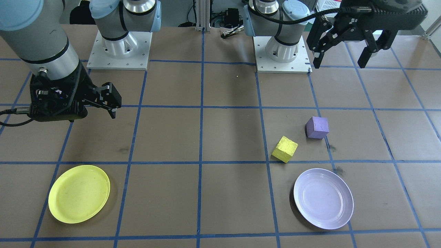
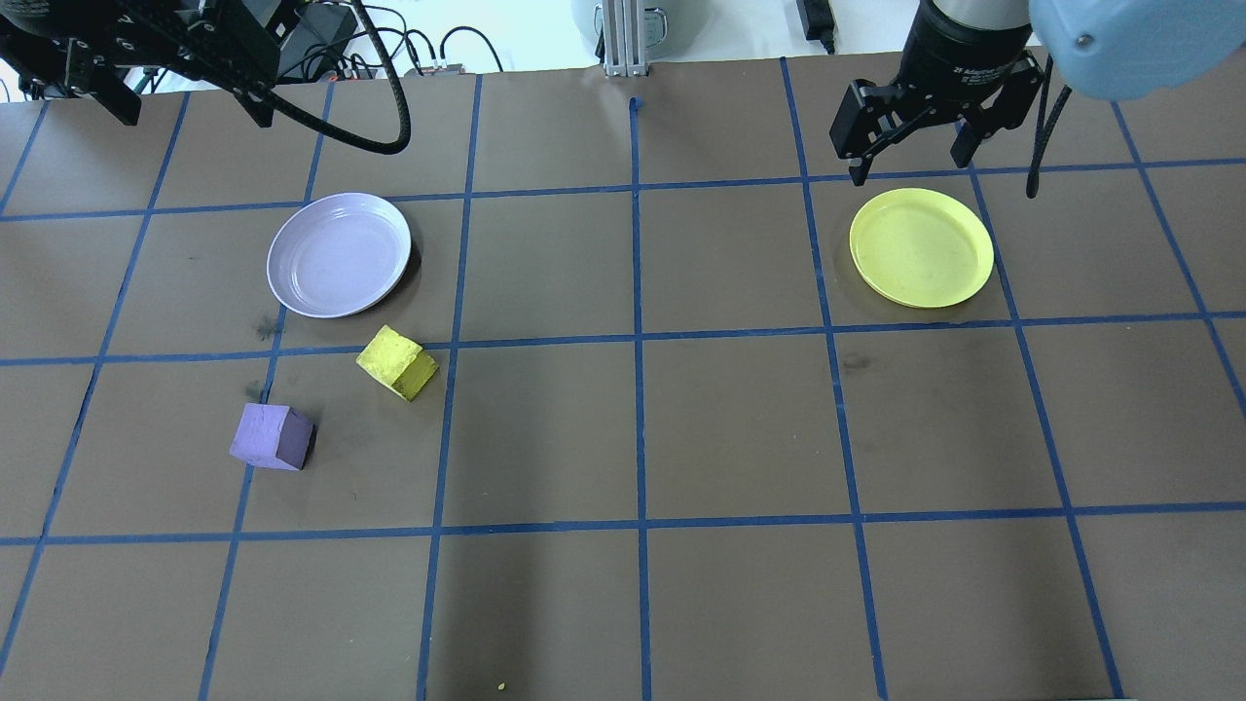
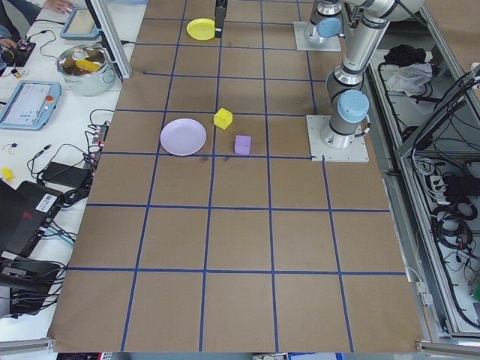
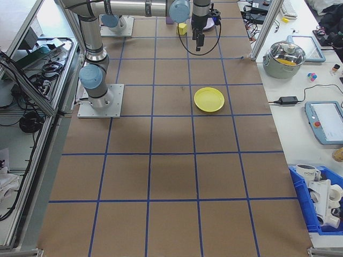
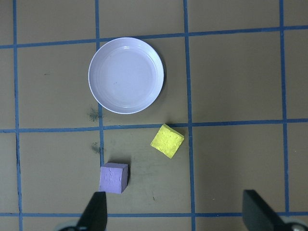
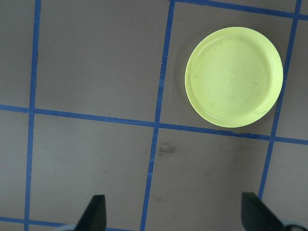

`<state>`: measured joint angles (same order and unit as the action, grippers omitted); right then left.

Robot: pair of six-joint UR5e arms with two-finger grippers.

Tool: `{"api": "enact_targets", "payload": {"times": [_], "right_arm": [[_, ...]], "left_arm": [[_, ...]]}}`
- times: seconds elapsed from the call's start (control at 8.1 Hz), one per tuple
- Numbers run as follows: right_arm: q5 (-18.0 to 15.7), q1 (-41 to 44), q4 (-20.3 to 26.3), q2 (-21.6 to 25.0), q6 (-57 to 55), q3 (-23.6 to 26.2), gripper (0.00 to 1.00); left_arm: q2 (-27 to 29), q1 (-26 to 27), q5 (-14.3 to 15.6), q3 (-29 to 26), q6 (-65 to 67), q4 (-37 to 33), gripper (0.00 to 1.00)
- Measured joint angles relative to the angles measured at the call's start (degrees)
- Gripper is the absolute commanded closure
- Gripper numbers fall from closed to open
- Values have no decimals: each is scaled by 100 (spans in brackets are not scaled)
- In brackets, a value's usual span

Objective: Sort blocks by color into plates

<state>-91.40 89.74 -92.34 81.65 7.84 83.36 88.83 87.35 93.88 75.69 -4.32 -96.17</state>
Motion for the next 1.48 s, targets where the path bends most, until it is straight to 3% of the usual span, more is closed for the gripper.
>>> {"api": "enact_targets", "payload": {"times": [0.49, 0.74, 1.24, 1.48], "right_arm": [[-2, 16, 27, 5, -6, 19, 0], [12, 17, 5, 1, -46, 22, 0], [5, 22, -2, -10, -22, 22, 0], [10, 25, 3, -8, -15, 22, 0]], "left_arm": [[18, -72, 34, 20, -8, -93, 0], [121, -509, 119, 102, -97, -354, 0], [116, -1171, 159, 1490, -945, -299, 0], [139, -1376, 188, 2418, -1271, 269, 0]]}}
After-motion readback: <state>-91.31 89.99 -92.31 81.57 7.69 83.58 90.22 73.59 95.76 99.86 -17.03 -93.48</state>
